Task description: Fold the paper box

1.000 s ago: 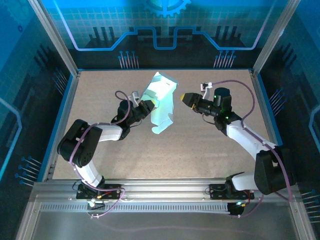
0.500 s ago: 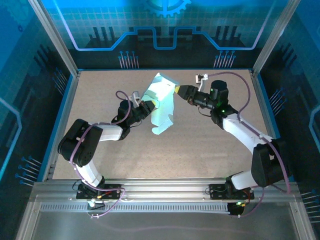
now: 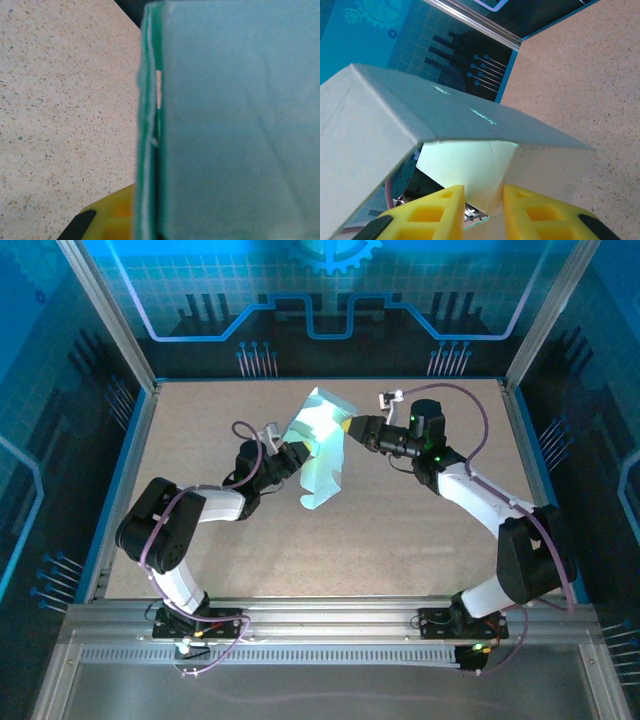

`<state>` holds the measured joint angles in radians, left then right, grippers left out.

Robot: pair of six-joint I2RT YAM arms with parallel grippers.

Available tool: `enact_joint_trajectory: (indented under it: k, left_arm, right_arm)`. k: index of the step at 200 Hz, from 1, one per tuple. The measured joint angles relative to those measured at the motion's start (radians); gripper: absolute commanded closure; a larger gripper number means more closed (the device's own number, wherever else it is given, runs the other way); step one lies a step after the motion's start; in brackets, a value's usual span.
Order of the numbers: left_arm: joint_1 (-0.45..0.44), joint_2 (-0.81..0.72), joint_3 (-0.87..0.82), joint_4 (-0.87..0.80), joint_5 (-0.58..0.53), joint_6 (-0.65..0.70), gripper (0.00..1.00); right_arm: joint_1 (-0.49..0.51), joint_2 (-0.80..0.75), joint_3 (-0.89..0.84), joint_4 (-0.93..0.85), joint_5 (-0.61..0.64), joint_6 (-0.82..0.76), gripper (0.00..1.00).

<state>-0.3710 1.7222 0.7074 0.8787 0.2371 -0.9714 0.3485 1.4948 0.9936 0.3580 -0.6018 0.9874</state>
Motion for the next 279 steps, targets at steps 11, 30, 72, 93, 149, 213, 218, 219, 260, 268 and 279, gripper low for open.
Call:
enact_joint_trajectory:
  k: [11, 30, 72, 93, 149, 213, 218, 219, 260, 268, 279]
  left_arm:
    - [0.000, 0.000, 0.000, -0.002, 0.000, 0.005, 1.00]
    - [0.000, 0.000, 0.000, -0.002, 0.000, 0.009, 1.00]
    - [-0.001, 0.000, 0.000, -0.002, -0.001, 0.014, 1.00]
    - [-0.005, 0.000, 0.000, -0.001, -0.004, 0.014, 1.00]
    - [-0.005, 0.000, -0.001, -0.002, -0.030, 0.037, 1.00]
    - [-0.011, -0.001, -0.027, -0.021, -0.115, 0.056, 1.00]
    - [-0.011, -0.001, -0.029, -0.026, -0.125, 0.062, 1.00]
    - [-0.011, -0.001, -0.030, -0.027, -0.129, 0.063, 1.00]
    - [-0.037, -0.025, -0.032, -0.113, -0.246, 0.155, 1.00]
    - [-0.049, -0.035, -0.032, -0.132, -0.272, 0.179, 1.00]
    - [-0.067, -0.049, -0.031, -0.156, -0.304, 0.212, 1.00]
  right_arm:
    - [0.000, 0.000, 0.000, -0.005, 0.004, -0.002, 0.66]
    - [0.000, 0.000, 0.000, -0.009, 0.018, -0.001, 0.67]
    - [0.000, 0.000, 0.000, -0.013, 0.030, 0.012, 0.77]
    - [0.000, 0.000, 0.000, -0.015, 0.037, 0.019, 0.84]
    - [0.000, -0.005, -0.007, -0.036, 0.052, 0.009, 0.66]
    - [0.005, -0.193, -0.028, -0.223, 0.186, -0.132, 0.32]
    - [0.007, -0.213, -0.027, -0.244, 0.204, -0.148, 0.31]
    - [0.009, -0.219, -0.027, -0.252, 0.210, -0.156, 0.30]
    - [0.161, -0.281, 0.108, -0.505, 0.410, -0.351, 0.28]
    - [0.198, -0.270, 0.156, -0.546, 0.436, -0.385, 0.28]
    - [0.248, -0.235, 0.238, -0.609, 0.473, -0.436, 0.28]
